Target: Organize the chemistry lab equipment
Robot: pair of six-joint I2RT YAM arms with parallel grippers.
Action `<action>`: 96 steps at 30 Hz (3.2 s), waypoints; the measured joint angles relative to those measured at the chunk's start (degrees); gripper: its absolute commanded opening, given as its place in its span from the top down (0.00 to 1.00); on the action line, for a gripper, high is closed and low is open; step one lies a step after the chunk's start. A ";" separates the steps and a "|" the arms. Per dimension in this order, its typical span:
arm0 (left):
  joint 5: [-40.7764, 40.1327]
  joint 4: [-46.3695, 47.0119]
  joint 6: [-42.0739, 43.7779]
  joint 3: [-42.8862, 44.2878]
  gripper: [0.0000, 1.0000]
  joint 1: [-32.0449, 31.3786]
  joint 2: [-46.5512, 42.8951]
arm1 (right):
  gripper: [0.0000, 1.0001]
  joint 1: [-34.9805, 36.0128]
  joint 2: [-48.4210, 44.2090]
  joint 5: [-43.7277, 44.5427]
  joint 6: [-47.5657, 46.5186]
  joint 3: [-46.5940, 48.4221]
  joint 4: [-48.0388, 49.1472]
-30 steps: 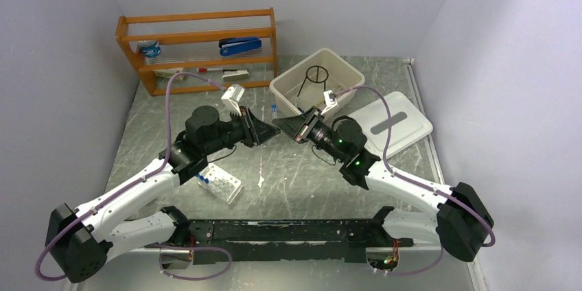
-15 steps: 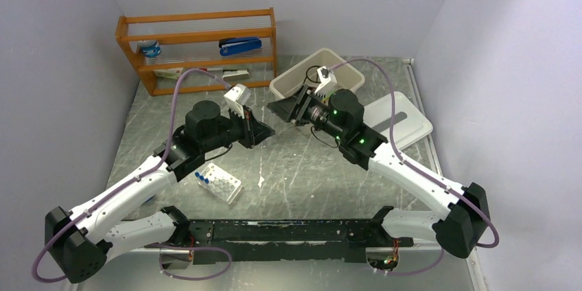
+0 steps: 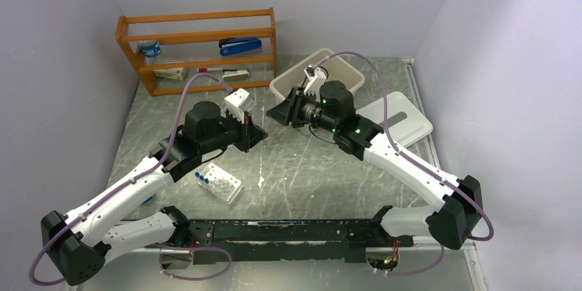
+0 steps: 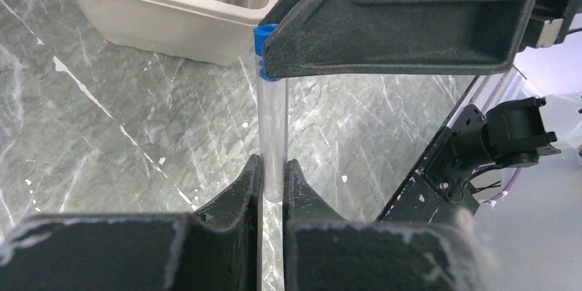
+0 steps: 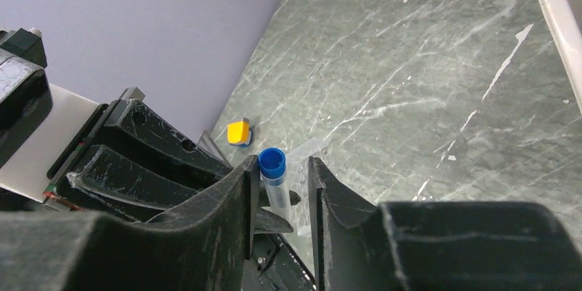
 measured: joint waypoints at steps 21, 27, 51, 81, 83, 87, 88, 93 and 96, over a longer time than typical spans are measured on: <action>-7.15 -2.45 0.66 1.86 0.36 -0.02 -0.55 | 0.87 -0.96 1.55 -2.95 -7.39 -3.08 7.43; -22.91 -5.05 -1.29 7.52 0.35 -0.07 -3.87 | 0.87 1.73 0.31 4.00 -16.02 -9.57 15.82; -41.40 -19.15 -1.31 27.80 0.33 -0.07 -3.52 | 0.88 36.59 23.87 25.51 -41.33 -13.05 41.57; -41.59 -21.84 -2.34 27.78 0.33 -0.07 -4.11 | 0.89 39.04 37.59 25.88 -45.44 -8.70 53.51; -41.70 -22.08 -2.36 27.78 0.33 -0.07 -4.26 | 0.89 39.04 37.75 26.36 -45.51 -8.70 54.01; -42.05 -22.34 -2.36 27.78 0.33 -0.07 -4.42 | 0.88 39.04 38.25 27.12 -45.62 -8.70 54.69; -42.12 -22.36 -2.36 27.78 0.33 -0.07 -4.42 | 0.88 39.04 38.36 27.12 -45.64 -8.72 54.71; -42.23 -22.36 -2.36 27.78 0.33 -0.07 -4.42 | 0.86 39.01 38.93 27.04 -45.57 -9.18 55.74; -42.29 -22.36 -2.34 27.74 0.33 -0.07 -4.46 | 0.84 39.01 39.23 27.06 -45.44 -9.33 56.43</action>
